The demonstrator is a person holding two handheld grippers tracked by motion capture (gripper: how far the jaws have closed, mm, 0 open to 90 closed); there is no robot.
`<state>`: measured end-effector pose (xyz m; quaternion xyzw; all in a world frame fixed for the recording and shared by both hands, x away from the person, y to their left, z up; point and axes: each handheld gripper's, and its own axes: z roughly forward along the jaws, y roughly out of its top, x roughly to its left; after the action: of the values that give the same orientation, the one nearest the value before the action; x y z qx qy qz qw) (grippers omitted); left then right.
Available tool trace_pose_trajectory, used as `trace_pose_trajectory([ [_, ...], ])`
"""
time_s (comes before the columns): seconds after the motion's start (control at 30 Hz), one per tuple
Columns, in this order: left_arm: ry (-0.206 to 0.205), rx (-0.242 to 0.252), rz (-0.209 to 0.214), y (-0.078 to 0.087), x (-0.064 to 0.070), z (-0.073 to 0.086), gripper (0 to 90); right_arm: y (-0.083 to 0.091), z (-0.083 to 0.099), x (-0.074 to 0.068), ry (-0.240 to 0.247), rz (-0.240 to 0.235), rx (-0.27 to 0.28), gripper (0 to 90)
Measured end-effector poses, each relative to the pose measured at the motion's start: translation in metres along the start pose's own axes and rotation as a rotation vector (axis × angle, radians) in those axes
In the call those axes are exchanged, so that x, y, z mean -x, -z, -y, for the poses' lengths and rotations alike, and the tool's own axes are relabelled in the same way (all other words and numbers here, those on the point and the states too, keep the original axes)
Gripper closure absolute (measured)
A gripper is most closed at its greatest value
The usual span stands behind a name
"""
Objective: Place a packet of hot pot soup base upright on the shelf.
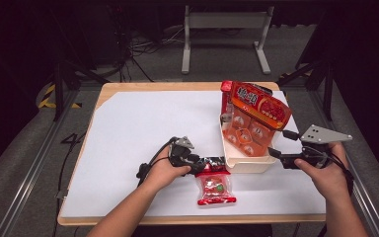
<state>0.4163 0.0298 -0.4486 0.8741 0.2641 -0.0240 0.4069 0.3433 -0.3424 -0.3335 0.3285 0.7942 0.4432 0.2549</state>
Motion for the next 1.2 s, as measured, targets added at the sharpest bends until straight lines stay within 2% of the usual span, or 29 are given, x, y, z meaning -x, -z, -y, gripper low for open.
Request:
trace_pose_trajectory([
  [0.07,-0.006,-0.003,-0.026,-0.001,0.001,0.0,55.3,0.0,0.0,-0.001,0.002,0.0,-0.001,22.0],
  [0.3,-0.072,-0.04,-0.133,-0.004,0.013,-0.003,66.1,-0.002,0.0,-0.002,0.014,0.003,-0.007,22.8],
  [0.37,-0.079,-0.04,-0.146,-0.004,0.014,-0.003,71.8,-0.002,-0.001,-0.002,0.017,0.004,-0.009,22.8],
  [0.4,-0.082,-0.036,-0.155,-0.004,0.014,-0.003,71.8,-0.002,-0.001,-0.003,0.019,0.005,-0.008,22.9],
  [0.43,-0.096,-0.03,-0.177,-0.005,0.014,-0.002,80.8,-0.003,-0.001,-0.003,0.024,-0.005,-0.009,22.8],
  [0.67,-0.059,-0.003,-0.157,-0.003,0.011,0.0,89.5,-0.004,0.0,-0.004,0.039,-0.017,-0.016,22.8],
  [0.9,-0.049,0.023,-0.128,0.006,0.011,-0.002,90.0,-0.003,0.0,-0.005,0.034,-0.024,-0.015,24.6],
  [1.07,-0.047,0.069,-0.096,0.025,0.014,-0.006,90.0,-0.003,-0.003,-0.009,0.028,-0.038,-0.01,27.0],
  [1.2,-0.056,0.098,-0.092,0.036,0.018,-0.009,90.0,-0.003,-0.004,-0.01,0.025,-0.041,-0.006,27.3],
])
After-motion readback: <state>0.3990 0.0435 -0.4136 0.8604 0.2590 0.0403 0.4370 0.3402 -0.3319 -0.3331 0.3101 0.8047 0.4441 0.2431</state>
